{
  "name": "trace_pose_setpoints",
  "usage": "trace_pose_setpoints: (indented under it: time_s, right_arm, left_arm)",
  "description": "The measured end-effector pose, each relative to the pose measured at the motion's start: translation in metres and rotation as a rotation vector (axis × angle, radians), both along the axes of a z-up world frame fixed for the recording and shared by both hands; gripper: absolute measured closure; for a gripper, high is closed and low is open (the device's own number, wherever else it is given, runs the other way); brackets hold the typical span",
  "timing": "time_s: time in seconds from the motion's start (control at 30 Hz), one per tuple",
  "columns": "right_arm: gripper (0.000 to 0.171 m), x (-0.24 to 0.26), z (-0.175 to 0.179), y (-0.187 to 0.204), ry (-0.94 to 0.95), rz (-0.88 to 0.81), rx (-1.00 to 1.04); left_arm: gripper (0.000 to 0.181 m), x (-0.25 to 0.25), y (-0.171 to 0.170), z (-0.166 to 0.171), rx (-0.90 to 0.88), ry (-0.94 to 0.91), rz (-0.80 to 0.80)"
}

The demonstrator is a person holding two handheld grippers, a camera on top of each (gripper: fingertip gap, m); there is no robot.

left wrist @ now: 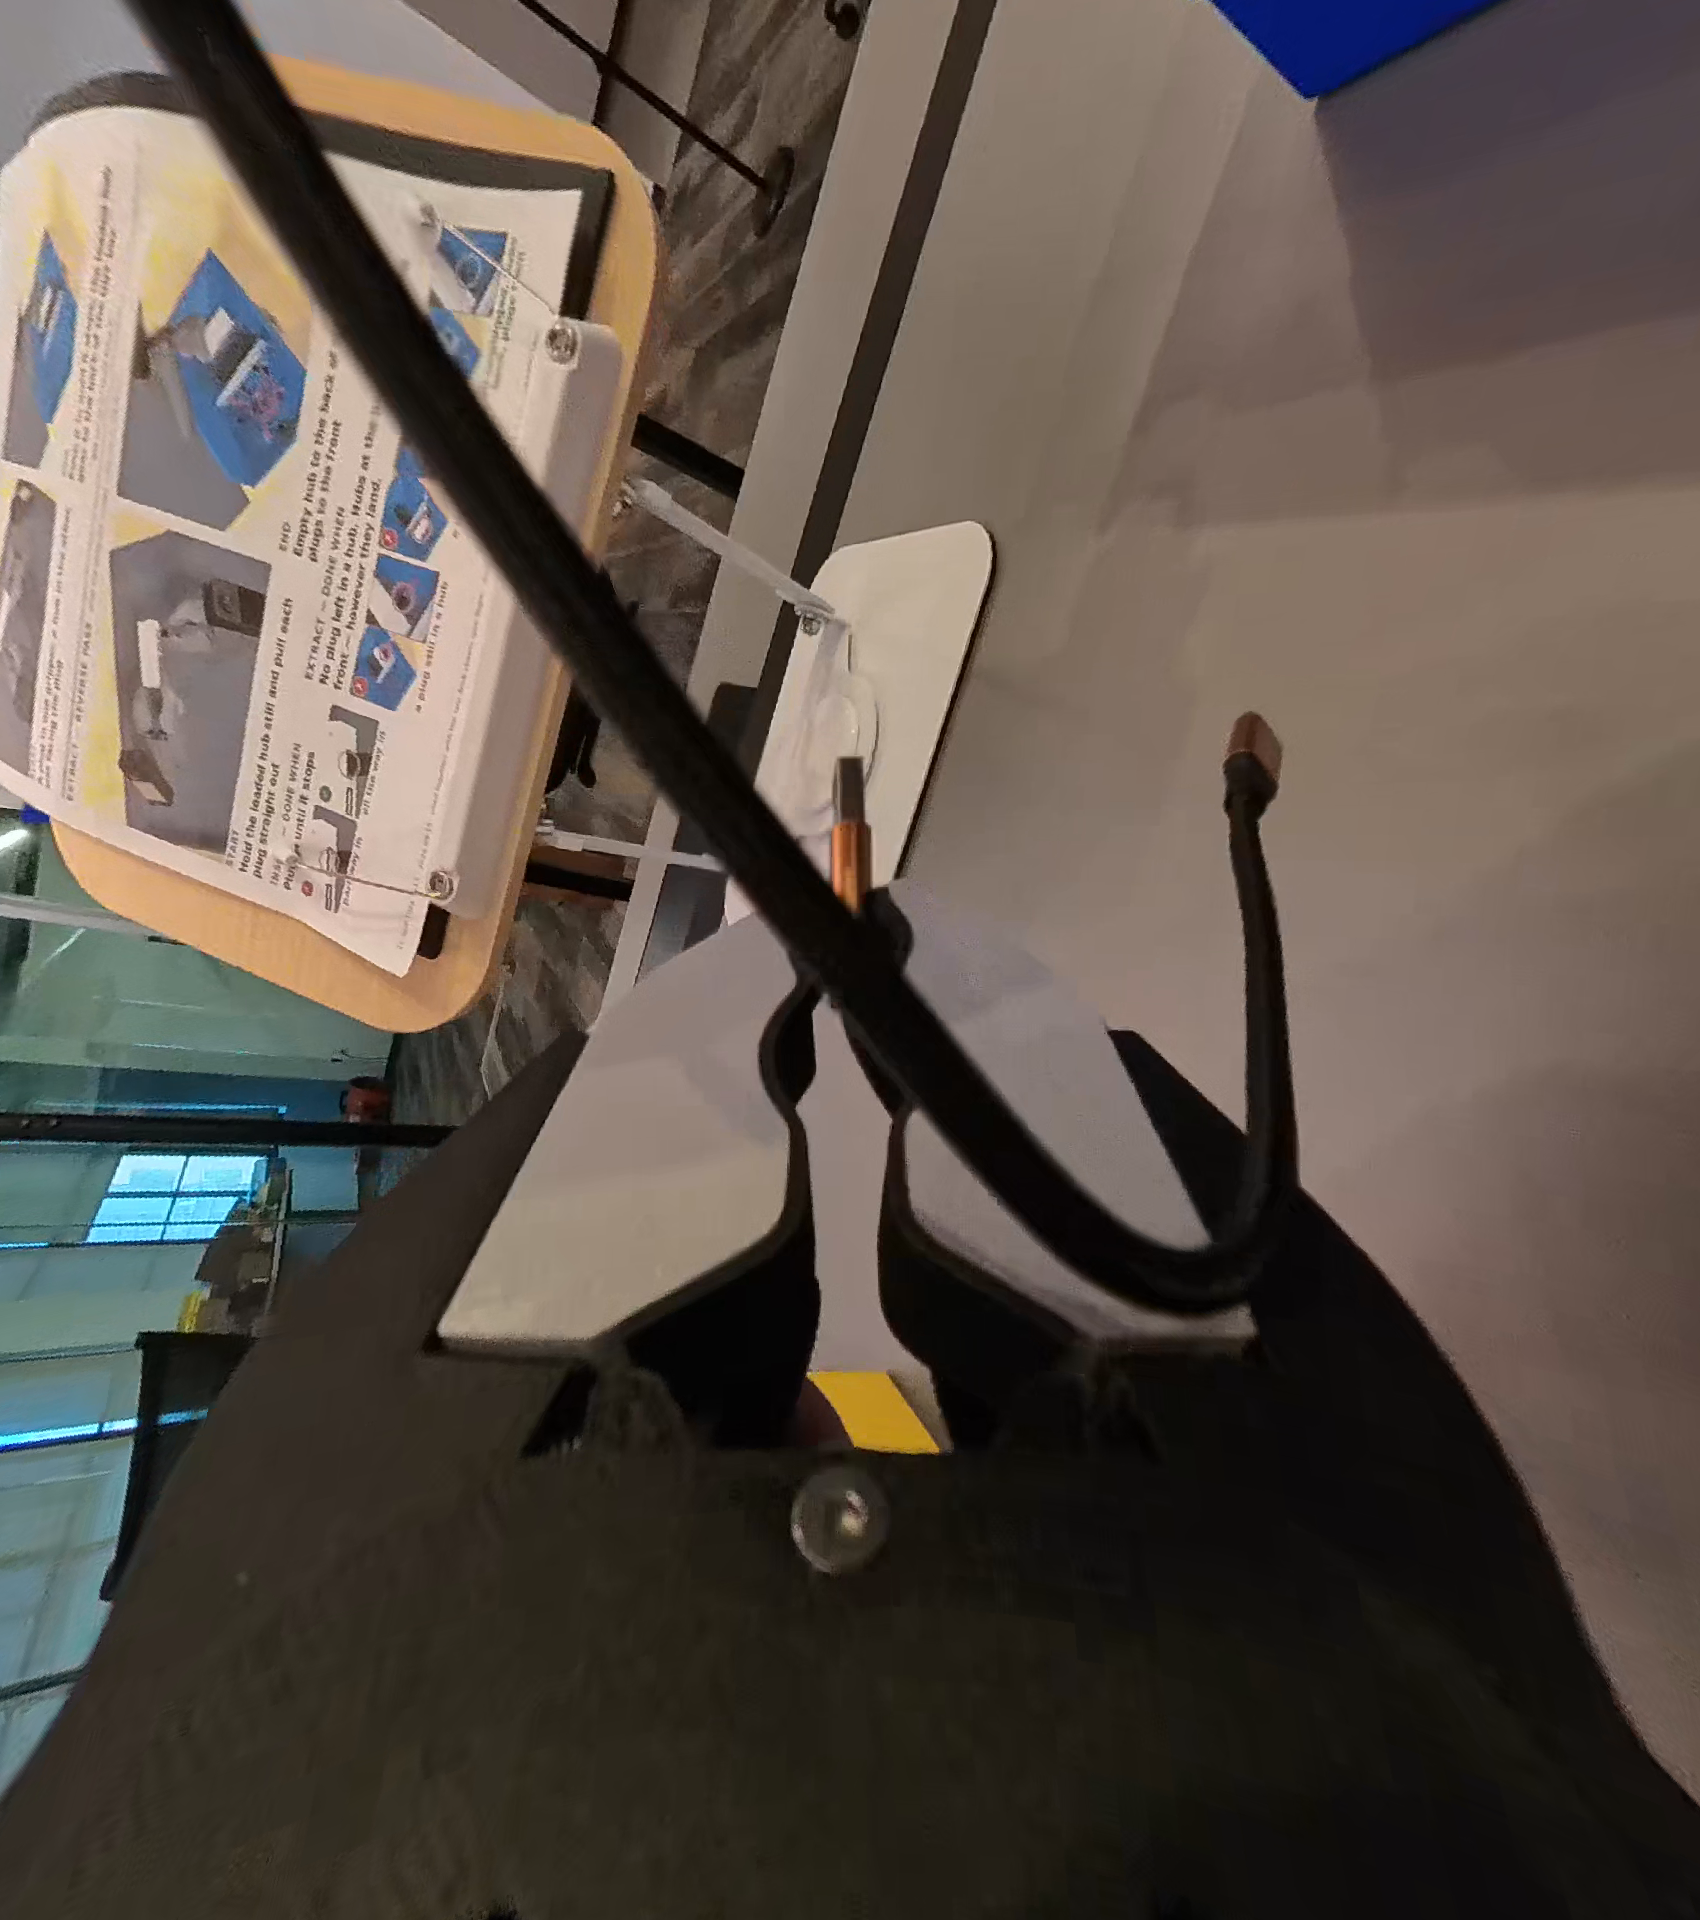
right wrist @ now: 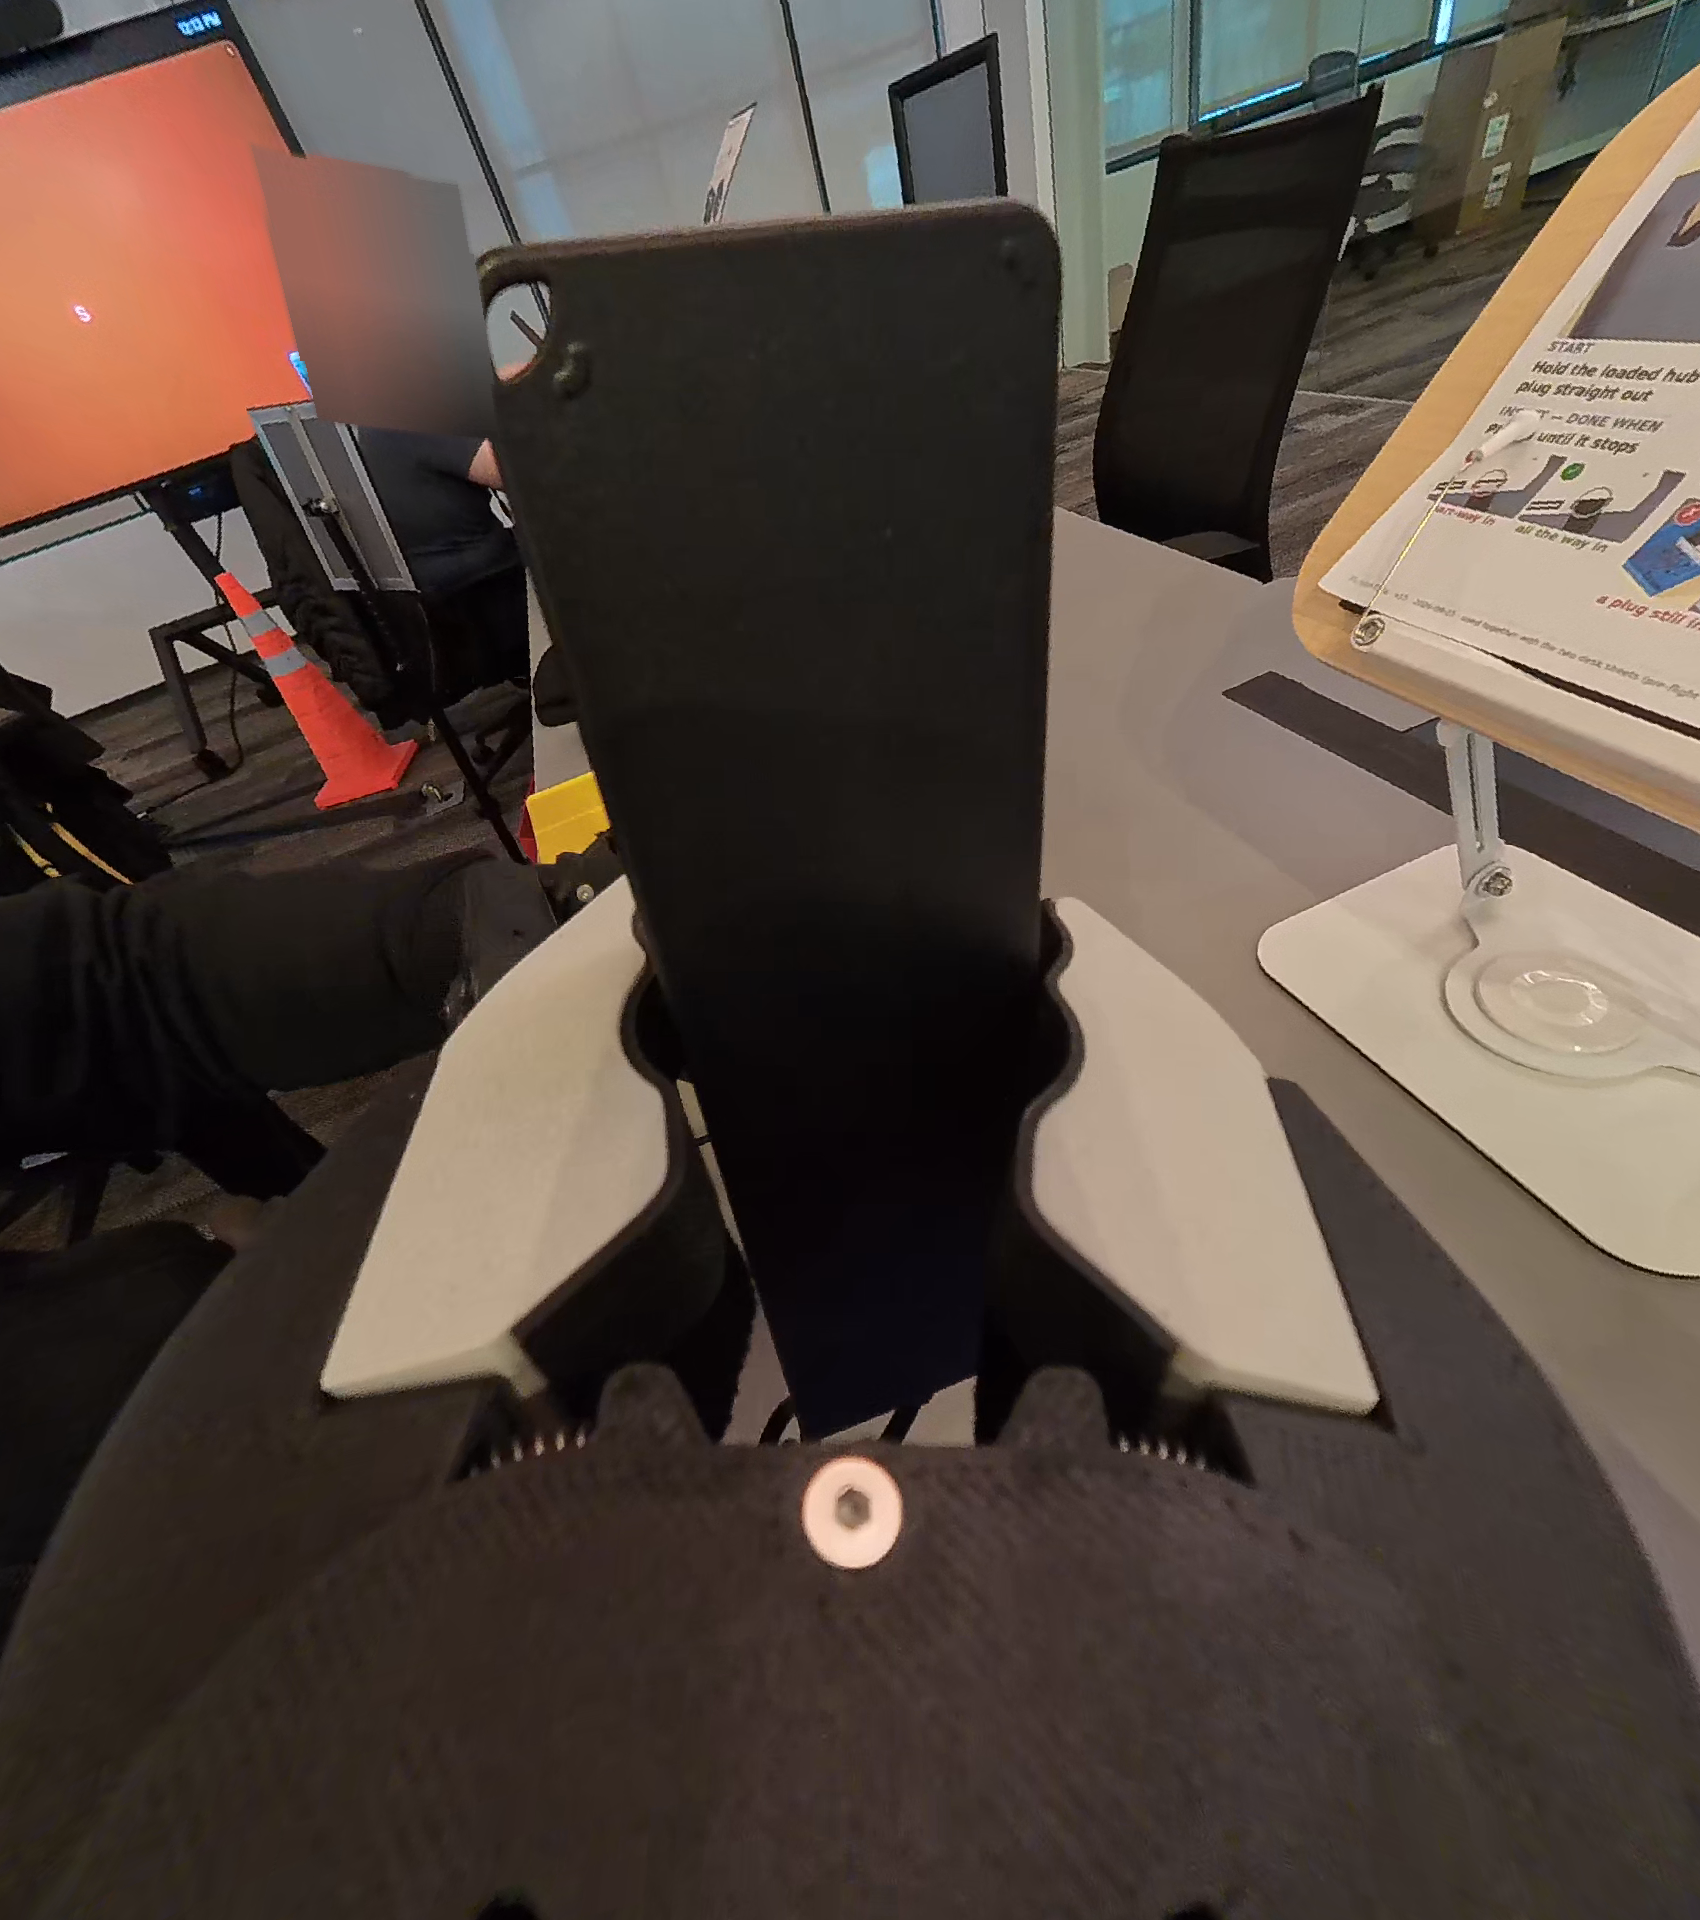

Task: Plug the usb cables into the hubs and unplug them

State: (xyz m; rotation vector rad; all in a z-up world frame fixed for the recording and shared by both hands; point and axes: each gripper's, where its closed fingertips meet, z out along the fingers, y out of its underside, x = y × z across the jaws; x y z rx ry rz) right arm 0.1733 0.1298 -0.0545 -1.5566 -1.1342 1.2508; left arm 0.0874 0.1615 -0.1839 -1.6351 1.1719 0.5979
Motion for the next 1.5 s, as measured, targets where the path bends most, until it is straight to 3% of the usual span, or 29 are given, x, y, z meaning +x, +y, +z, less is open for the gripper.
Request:
trace_pose_setpoints:
  time_s: [0.63, 1.23, 1.5]
  right_arm:
    - [0.107, 0.004, 0.003, 0.000, 0.015, 0.002, 0.009]
    - [0.107, 0.004, 0.007, -0.005, 0.032, 0.030, 0.018]
    - [0.107, 0.004, 0.007, -0.006, 0.060, 0.061, 0.002]
  left_arm:
    - [0.174, 0.000, 0.002, 0.007, 0.010, -0.044, 0.011]
    - [0.173, 0.012, 0.006, -0.018, -0.102, -0.124, 0.024]
    - [0.135, 0.019, 0.001, -0.034, -0.244, -0.203, -0.001]
